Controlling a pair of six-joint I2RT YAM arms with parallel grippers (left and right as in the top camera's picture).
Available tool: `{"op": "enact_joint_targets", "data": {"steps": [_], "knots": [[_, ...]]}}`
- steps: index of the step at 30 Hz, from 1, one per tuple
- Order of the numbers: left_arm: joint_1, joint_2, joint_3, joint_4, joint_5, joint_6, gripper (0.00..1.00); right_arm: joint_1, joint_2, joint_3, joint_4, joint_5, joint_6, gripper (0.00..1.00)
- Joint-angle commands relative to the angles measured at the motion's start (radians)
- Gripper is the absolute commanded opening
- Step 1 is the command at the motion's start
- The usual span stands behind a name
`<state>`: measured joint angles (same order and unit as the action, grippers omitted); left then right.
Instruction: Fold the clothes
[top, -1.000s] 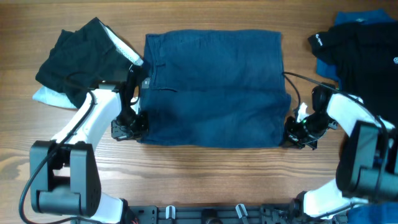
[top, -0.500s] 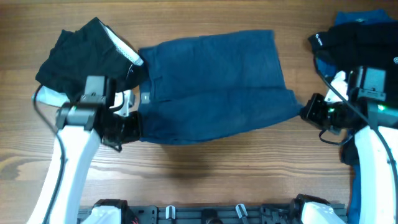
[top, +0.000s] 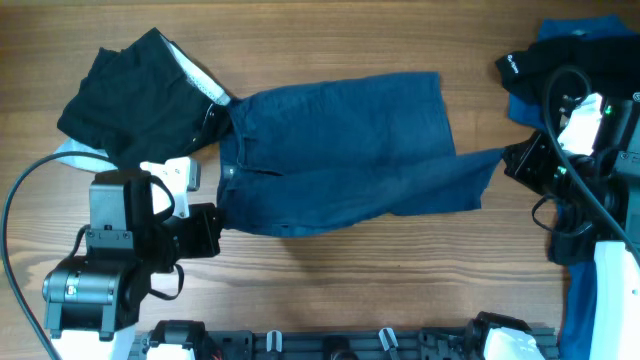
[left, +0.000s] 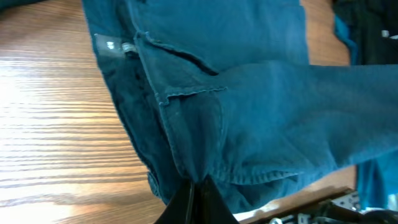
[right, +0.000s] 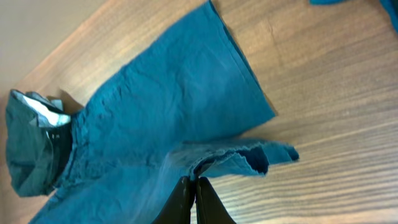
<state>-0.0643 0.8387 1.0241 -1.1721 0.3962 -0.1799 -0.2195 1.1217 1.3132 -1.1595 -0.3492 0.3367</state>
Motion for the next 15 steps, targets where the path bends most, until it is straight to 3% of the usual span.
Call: {"op": "enact_joint_targets", "data": {"steps": [1,6,15], "knots": [[0.003,-0.009,0.015,0.012,0.095,0.02,0.04,-0.003,-0.008,0.062,0.013,0.058,0.022,0.04],[0.003,-0.01,0.13,0.004,0.093,0.065,0.04,-0.003,-0.006,0.238,-0.023,0.122,0.033,0.04],[0.003,0.048,0.132,-0.104,0.037,0.072,0.04,-0.002,0.108,0.209,-0.174,0.128,-0.019,0.04]]}}
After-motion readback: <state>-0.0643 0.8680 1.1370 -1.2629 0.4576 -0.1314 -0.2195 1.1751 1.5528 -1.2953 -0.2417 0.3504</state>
